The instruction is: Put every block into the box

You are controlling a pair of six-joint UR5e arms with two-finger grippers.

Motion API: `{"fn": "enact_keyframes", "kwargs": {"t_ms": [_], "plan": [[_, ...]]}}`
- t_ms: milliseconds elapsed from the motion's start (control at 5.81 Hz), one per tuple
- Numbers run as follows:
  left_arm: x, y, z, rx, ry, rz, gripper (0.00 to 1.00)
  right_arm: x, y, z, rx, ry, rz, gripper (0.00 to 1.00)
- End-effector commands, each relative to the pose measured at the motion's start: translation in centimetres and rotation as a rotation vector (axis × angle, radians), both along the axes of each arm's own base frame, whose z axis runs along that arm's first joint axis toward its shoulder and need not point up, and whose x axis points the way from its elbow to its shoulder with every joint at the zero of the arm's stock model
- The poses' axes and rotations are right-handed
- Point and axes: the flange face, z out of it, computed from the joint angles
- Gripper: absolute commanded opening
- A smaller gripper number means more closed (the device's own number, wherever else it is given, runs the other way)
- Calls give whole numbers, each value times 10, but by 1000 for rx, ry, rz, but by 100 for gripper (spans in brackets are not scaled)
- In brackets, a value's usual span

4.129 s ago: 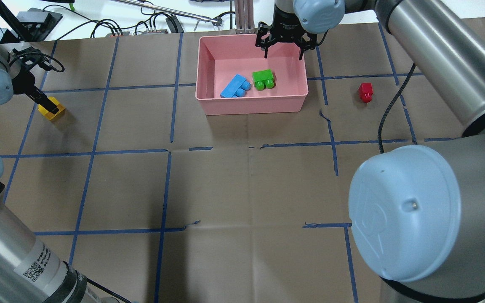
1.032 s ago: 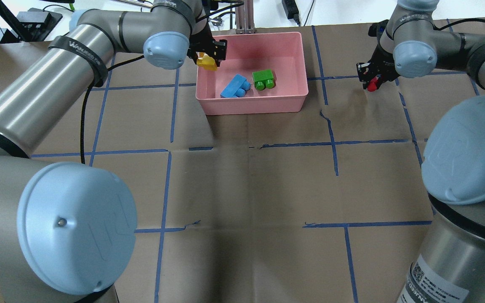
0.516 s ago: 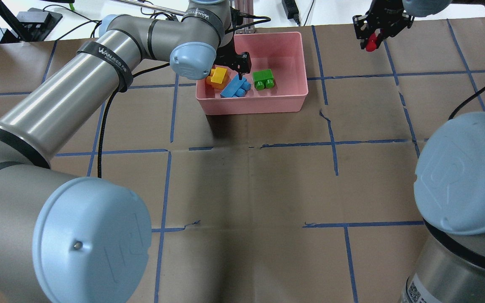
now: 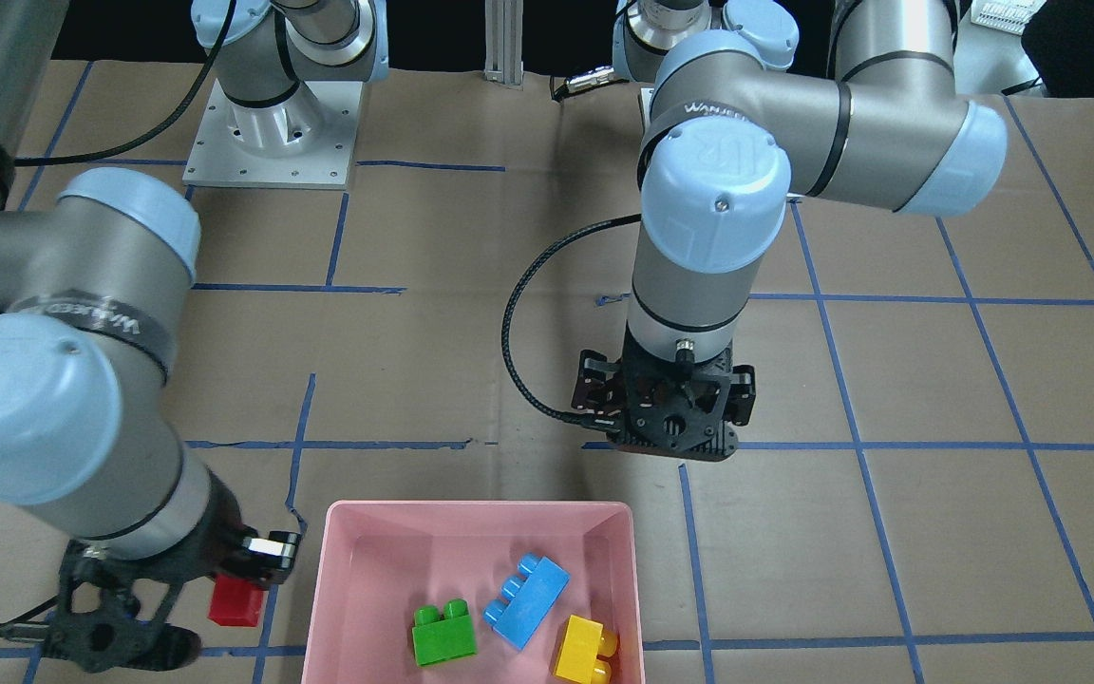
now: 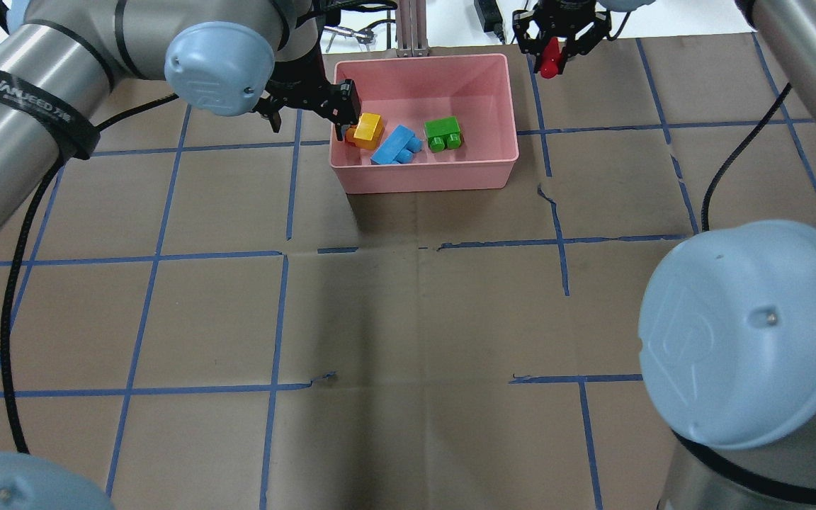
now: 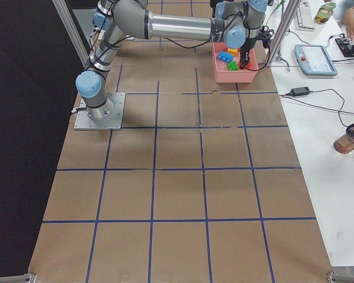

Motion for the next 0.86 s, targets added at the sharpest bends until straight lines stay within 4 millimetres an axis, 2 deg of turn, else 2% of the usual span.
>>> {"fn": "enact_keyframes", "kwargs": {"t_ms": [0,172,344,516,688], "plan": [[31,53,87,-106,16,59,100,100,2,-75,-8,-15,-35,27],[40,63,83,-82,8,67,100,104,0,-101,24,-9,-31,35],[51,74,88,-60,16,96,100,104,0,-105,30,-7,-29,70],[57,94,95,8,6,106,100,105,1,-104,31,-11,-26,99],[66,120,110,56,-6,119,100,104,4,-87,34,-49,-19,100]]}}
